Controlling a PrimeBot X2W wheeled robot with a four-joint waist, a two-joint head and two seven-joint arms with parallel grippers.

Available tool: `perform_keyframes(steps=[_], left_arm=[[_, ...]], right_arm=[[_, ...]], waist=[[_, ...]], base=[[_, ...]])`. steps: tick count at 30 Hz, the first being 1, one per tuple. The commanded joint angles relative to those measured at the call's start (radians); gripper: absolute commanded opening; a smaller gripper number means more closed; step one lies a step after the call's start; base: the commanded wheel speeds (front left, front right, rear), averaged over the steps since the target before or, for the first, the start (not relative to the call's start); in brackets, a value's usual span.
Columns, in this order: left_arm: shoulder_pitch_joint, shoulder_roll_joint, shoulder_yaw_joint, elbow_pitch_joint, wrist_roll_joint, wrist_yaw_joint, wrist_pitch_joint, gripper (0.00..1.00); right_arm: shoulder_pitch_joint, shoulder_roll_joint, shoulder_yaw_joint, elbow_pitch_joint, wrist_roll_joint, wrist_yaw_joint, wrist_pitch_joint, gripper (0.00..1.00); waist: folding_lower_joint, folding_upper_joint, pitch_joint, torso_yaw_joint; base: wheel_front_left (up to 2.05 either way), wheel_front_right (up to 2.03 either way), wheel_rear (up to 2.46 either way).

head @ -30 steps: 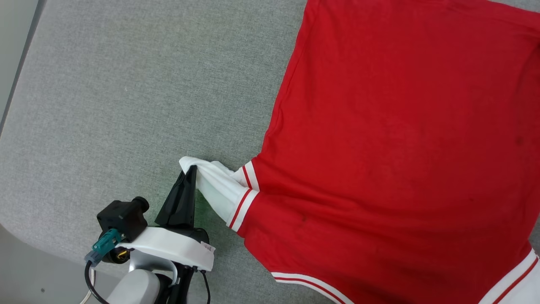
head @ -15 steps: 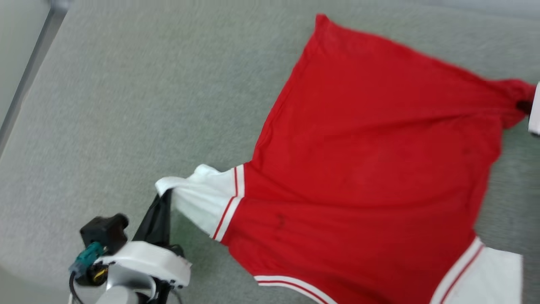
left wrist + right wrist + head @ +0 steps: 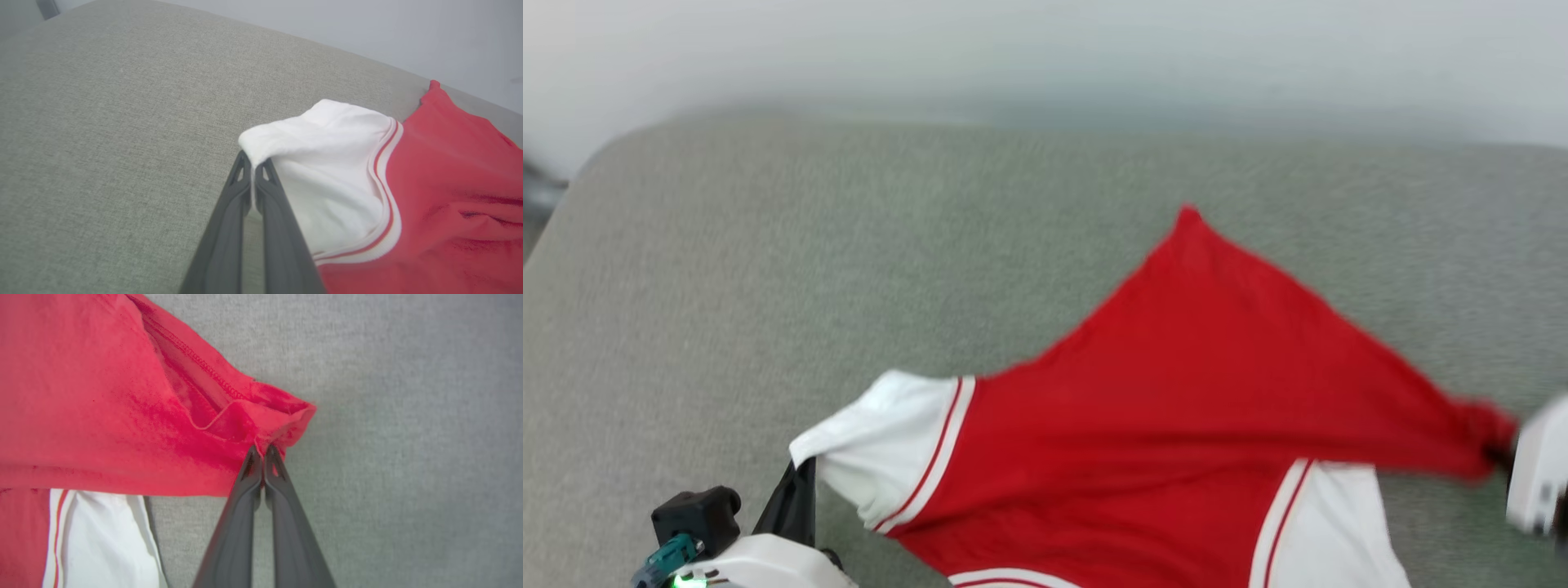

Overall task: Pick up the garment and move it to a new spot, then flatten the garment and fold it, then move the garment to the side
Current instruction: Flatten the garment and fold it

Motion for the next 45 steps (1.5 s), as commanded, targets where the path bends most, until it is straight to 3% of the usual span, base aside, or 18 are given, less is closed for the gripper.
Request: perform_keyframes(steps=[1, 10, 16, 17, 18, 26, 32, 38, 45], left_arm=[[0.018, 0.008, 0.004, -0.006, -0.005, 0.007, 0.007, 0.0], [0.063, 0.038, 0.001, -0.023, -0.015, 0.026, 0.049, 0.0], [0.06, 0.043, 0.002, -0.033, -0.018, 0.028, 0.059, 0.0], [0.057, 0.044, 0.0, -0.034, -0.018, 0.027, 0.062, 0.0], [0.054, 0.045, -0.002, -0.035, -0.018, 0.027, 0.065, 0.0], [0.025, 0.036, -0.016, -0.052, -0.006, 0.027, 0.064, 0.0], [-0.008, 0.026, -0.024, -0.073, 0.005, 0.03, 0.058, 0.0], [-0.057, 0.012, -0.045, -0.089, 0.018, 0.017, 0.055, 0.0], [-0.124, -0.012, -0.066, -0.088, 0.027, -0.008, 0.044, 0.0]], right_arm=[[0.082, 0.028, -0.022, -0.037, -0.007, -0.001, -0.001, 0.0], [0.432, 0.234, -0.178, -0.246, -0.051, -0.001, 0.01, 0.0], [0.468, 0.307, -0.202, -0.288, -0.066, -0.001, -0.042, 0.0], [0.464, 0.314, -0.205, -0.285, -0.07, -0.001, -0.058, 0.38], [0.459, 0.319, -0.205, -0.282, -0.073, -0.001, -0.074, 1.0], [0.355, 0.284, -0.192, -0.292, -0.091, -0.001, -0.348, 1.0], [0.221, 0.217, -0.107, -0.238, -0.097, -0.001, -0.513, 1.0], [0.033, 0.098, 0.065, -0.099, -0.054, -0.001, -0.421, 1.0], [-0.188, -0.009, 0.273, 0.006, 0.019, -0.001, -0.165, 1.0]], waist=[[0.0001, 0.0, -0.064, -0.046], [0.0001, 0.0, -0.11, -0.077], [0.0001, 0.0, -0.098, -0.089], [0.0001, 0.0, -0.096, -0.09], [0.0001, 0.0, -0.094, -0.091], [0.0001, 0.0, -0.07, -0.071], [0.0001, 0.0, -0.038, -0.043], [0.0001, 0.0, 0.021, 0.003], [0.0001, 0.0, 0.114, 0.065]], base=[[0.0, 0.0, 0.0], [0.0, 0.0, 0.0], [0.0, 0.0, 0.0], [0.0, 0.0, 0.0], [0.0, 0.0, 0.0], [0.0, 0.0, 0.0], [0.0, 0.0, 0.0], [0.0, 0.0, 0.0], [0.0, 0.0, 0.0]])
